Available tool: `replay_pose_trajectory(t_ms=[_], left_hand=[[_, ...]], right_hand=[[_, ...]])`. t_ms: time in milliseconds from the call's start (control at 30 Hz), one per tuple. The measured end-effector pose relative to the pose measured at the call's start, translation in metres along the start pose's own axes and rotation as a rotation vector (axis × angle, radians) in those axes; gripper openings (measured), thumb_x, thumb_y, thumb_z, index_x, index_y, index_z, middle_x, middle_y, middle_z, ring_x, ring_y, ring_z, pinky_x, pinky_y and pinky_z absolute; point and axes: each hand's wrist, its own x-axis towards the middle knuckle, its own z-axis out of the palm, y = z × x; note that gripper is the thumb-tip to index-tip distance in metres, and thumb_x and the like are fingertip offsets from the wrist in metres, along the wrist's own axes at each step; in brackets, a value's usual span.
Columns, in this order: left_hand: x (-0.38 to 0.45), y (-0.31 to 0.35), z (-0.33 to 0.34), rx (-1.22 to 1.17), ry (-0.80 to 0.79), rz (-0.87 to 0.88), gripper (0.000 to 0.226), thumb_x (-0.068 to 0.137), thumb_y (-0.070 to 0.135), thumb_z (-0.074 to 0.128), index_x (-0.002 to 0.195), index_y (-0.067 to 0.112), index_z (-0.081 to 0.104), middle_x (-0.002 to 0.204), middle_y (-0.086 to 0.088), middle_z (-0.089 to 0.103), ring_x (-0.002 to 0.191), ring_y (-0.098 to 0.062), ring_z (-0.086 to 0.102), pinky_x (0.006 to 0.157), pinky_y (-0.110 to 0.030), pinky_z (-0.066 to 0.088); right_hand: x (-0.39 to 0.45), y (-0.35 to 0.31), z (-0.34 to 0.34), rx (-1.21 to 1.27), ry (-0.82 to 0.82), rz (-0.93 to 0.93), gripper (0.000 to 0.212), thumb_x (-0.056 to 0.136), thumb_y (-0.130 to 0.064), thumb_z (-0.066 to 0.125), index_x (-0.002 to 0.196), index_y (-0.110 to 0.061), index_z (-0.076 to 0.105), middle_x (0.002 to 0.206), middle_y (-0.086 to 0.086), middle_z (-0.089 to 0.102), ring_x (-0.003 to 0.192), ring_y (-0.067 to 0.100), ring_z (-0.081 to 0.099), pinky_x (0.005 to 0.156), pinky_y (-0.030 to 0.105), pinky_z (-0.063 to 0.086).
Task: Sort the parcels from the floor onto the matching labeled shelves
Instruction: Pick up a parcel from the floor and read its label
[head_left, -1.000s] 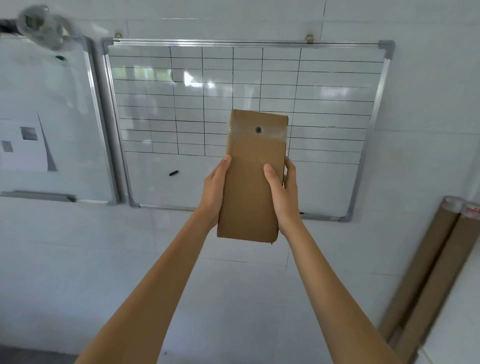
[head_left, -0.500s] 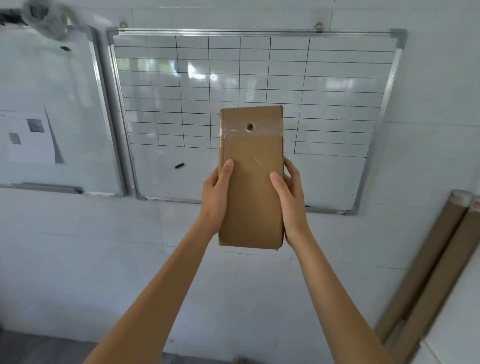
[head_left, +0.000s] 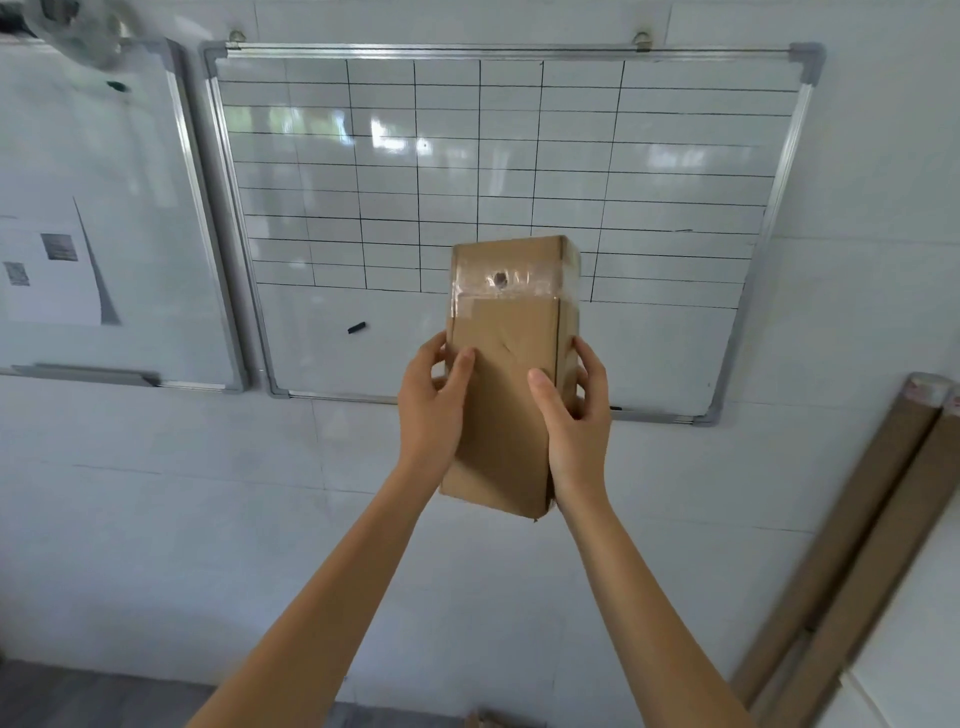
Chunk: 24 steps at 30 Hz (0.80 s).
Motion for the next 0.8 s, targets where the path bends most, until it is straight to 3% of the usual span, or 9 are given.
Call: replay_pose_trajectory(t_ms=[67,133,233,367,433,500,600,733,800], left_hand=[[0.0,-0.002,0.006,0.012,-0.04,0.029,0.047,0.097,0.036,0.059,0.142,0.028,0.046,0.13,0.008,0.057,0.109,-0.013,0.061,0.08,-0.017,0.048],[0.0,-0.002,0.012,-0.022,-0.134,0.024,0.049,0.096,0.036,0.061,0.142,0.034,0.044,0.137,0.006,0.054,0.114,-0.016,0.061,0.089,-0.027,0.052],[-0.003,0.002,0.017,-0.078,-0.2,-0.02,0.053,0.093,0.042,0.063,0.142,0.043,0.042,0.142,0.005,0.045,0.121,-0.014,0.054,0.095,-0.028,0.045],[-0.003,0.004,0.025,-0.085,-0.215,-0.084,0.074,0.085,0.052,0.068,0.148,0.047,0.03,0.142,0.006,0.03,0.125,-0.013,0.041,0.105,-0.031,0.038],[-0.002,0.005,0.028,-0.053,-0.216,-0.079,0.092,0.072,0.065,0.07,0.15,0.047,0.024,0.146,0.006,0.028,0.132,-0.017,0.04,0.111,-0.039,0.04],[0.001,0.006,0.029,-0.05,-0.211,-0.066,0.102,0.06,0.073,0.068,0.149,0.047,0.024,0.147,0.005,0.03,0.134,-0.019,0.042,0.111,-0.043,0.042],[0.007,0.003,0.029,-0.143,-0.199,-0.064,0.097,0.058,0.076,0.074,0.142,0.048,0.035,0.144,0.002,0.043,0.129,-0.022,0.053,0.104,-0.047,0.05],[0.005,-0.001,0.031,-0.334,-0.218,-0.068,0.054,0.09,0.038,0.068,0.139,0.033,0.046,0.125,0.003,0.064,0.108,-0.015,0.069,0.089,-0.038,0.058],[0.004,-0.005,0.032,-0.405,-0.241,-0.097,0.057,0.089,0.038,0.068,0.141,0.029,0.046,0.127,-0.003,0.065,0.109,-0.019,0.07,0.09,-0.041,0.059]], right_hand=[[-0.002,0.003,0.001,-0.107,0.073,-0.057,0.066,0.087,-0.039,0.075,0.145,-0.036,0.044,0.14,-0.016,0.049,0.126,-0.001,0.051,0.101,0.022,0.045],[-0.002,0.004,0.002,-0.179,0.12,-0.118,0.068,0.088,-0.039,0.074,0.148,-0.034,0.04,0.139,-0.019,0.043,0.124,-0.013,0.044,0.099,0.013,0.038],[-0.004,0.007,0.002,-0.234,0.11,-0.168,0.066,0.09,-0.045,0.068,0.148,-0.036,0.038,0.139,-0.017,0.041,0.122,-0.017,0.041,0.098,0.012,0.038],[-0.002,0.007,-0.001,-0.338,0.059,-0.24,0.052,0.1,-0.043,0.05,0.15,-0.031,0.04,0.14,-0.014,0.047,0.123,-0.012,0.047,0.102,0.021,0.048],[0.002,0.007,-0.004,-0.366,0.051,-0.27,0.049,0.104,-0.037,0.047,0.152,-0.029,0.038,0.14,-0.007,0.055,0.124,0.002,0.055,0.101,0.029,0.052],[0.006,0.003,-0.006,-0.342,0.038,-0.25,0.049,0.104,-0.033,0.051,0.151,-0.026,0.04,0.133,-0.003,0.06,0.117,0.01,0.061,0.093,0.022,0.053],[0.01,-0.002,-0.007,-0.261,0.008,-0.231,0.04,0.102,-0.026,0.058,0.14,-0.021,0.053,0.126,-0.008,0.063,0.107,0.006,0.063,0.083,0.011,0.05],[0.015,-0.002,-0.011,-0.138,-0.045,-0.163,0.045,0.097,-0.028,0.065,0.138,-0.032,0.047,0.126,-0.007,0.063,0.103,0.01,0.065,0.085,0.023,0.056],[0.017,0.0,-0.015,-0.093,-0.043,-0.127,0.055,0.094,-0.033,0.066,0.141,-0.04,0.038,0.123,-0.005,0.064,0.099,0.008,0.066,0.085,0.026,0.057]])
